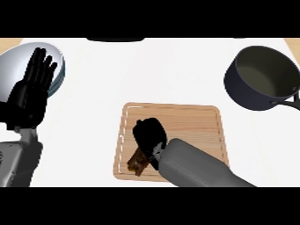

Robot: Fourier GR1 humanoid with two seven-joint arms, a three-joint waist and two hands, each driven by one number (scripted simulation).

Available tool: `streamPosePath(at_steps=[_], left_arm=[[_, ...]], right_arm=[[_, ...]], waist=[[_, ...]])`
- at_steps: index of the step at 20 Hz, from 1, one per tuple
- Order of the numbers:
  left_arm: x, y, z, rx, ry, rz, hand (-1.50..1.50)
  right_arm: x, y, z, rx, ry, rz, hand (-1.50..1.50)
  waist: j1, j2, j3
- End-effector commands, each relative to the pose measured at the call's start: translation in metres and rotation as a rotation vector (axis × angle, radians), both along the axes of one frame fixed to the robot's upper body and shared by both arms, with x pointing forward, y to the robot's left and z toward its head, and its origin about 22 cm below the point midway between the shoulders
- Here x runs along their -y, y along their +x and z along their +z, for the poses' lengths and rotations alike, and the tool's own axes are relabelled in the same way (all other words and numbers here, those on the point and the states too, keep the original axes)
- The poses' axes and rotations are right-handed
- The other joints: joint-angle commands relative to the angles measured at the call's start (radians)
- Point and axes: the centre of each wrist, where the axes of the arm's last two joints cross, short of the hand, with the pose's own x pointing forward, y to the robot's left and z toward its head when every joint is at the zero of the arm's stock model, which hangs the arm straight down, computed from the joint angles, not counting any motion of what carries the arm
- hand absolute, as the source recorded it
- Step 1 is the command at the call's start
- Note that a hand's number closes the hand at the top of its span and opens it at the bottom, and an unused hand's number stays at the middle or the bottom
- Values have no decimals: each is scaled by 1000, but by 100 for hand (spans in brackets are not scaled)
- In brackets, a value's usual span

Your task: Pick the sweet potato from the cutting board and place it in the pot

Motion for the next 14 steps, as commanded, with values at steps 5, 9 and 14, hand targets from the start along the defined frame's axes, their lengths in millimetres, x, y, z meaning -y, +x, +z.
streamPosePath(at_steps=[5,9,14], left_arm=[[10,4,4,19,1,-22,0],[12,8,3,16,-12,-43,0],[21,10,7,7,15,-41,0]], right_arm=[[6,78,57,338,183,-545,150],[8,105,86,507,263,-799,150],[-2,126,124,809,213,-993,150]], waist=[[28,26,7],[51,40,4],[44,23,3]])
